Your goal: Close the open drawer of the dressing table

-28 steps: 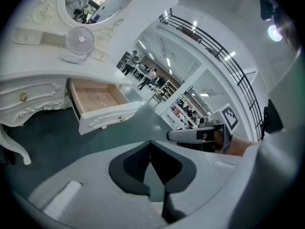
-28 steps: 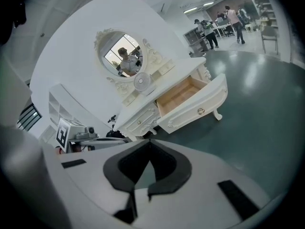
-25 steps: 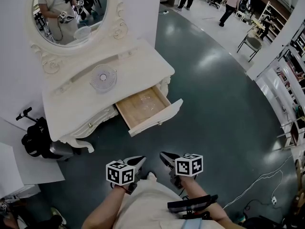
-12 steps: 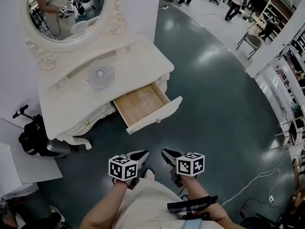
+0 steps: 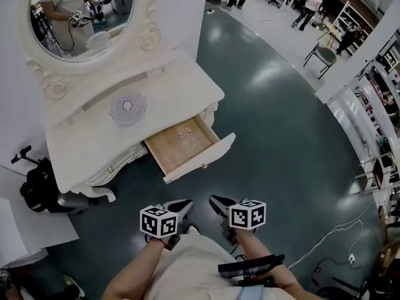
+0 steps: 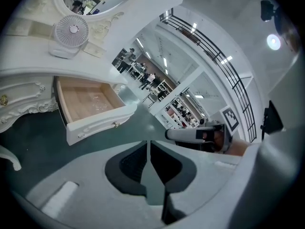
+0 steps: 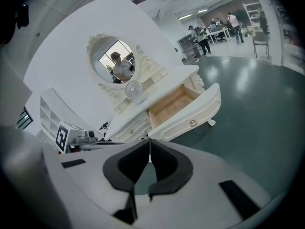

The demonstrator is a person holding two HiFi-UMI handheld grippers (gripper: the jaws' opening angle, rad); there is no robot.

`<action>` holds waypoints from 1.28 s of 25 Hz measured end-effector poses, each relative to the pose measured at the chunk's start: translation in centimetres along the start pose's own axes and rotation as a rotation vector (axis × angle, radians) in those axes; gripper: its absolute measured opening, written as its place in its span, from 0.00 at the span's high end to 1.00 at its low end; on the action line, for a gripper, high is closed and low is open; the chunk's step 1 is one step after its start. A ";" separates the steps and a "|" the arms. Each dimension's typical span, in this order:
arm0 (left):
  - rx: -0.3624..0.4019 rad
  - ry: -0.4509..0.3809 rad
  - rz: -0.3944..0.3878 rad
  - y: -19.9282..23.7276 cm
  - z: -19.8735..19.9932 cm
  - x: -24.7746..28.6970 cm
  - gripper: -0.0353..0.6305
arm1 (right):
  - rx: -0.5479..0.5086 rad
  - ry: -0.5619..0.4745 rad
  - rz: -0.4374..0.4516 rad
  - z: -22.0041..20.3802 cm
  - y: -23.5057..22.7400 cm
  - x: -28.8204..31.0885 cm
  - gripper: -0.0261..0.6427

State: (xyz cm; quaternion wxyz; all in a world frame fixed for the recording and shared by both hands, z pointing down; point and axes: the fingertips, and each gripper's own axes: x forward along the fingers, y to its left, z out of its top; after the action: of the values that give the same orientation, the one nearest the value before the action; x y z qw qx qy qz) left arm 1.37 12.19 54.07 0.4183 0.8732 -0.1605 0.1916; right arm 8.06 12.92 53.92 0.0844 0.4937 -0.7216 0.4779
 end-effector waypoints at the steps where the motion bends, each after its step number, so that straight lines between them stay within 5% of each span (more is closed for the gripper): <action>1: 0.006 0.003 -0.004 0.1 0.5 0.0 0.93 | -0.001 -0.002 -0.003 0.6 0.0 0.2 0.93; 16: 0.022 0.008 0.004 5.2 4.0 -2.7 0.93 | 0.008 -0.003 -0.011 4.1 0.4 4.1 0.93; 32: -0.054 -0.011 0.102 6.7 4.4 -1.1 0.93 | -0.097 0.107 0.027 5.8 -0.9 6.7 0.93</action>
State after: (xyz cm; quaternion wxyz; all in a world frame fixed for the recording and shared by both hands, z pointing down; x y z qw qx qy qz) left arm -1.67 4.78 55.47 0.4307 0.8533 -0.2121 0.2036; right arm 7.50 4.21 55.38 0.1400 0.4529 -0.7451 0.4691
